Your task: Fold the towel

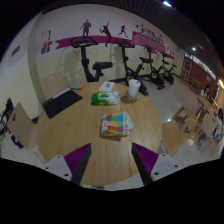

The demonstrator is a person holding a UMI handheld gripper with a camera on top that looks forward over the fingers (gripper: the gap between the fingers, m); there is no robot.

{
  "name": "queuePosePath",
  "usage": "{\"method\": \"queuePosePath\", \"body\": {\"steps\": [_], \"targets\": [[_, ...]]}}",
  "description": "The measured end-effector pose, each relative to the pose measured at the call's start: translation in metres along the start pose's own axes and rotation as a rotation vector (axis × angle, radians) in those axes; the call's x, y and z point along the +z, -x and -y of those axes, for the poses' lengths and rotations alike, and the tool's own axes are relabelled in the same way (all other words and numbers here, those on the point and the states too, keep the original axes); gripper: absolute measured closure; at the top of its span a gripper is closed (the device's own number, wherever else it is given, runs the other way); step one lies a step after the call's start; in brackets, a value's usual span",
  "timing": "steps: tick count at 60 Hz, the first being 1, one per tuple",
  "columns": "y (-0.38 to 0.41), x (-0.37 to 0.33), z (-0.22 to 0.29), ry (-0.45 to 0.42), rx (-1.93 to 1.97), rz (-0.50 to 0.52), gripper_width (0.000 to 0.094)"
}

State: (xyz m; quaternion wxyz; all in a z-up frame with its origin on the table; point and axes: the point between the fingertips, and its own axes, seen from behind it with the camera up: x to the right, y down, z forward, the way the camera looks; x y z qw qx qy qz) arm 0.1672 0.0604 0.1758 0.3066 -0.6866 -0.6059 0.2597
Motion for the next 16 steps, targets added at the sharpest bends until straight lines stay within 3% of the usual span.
{"method": "queuePosePath", "body": {"steps": [16], "targets": [[0.0074, -0.0016, 0.0057, -0.03, 0.003, 0.003, 0.0087]]}}
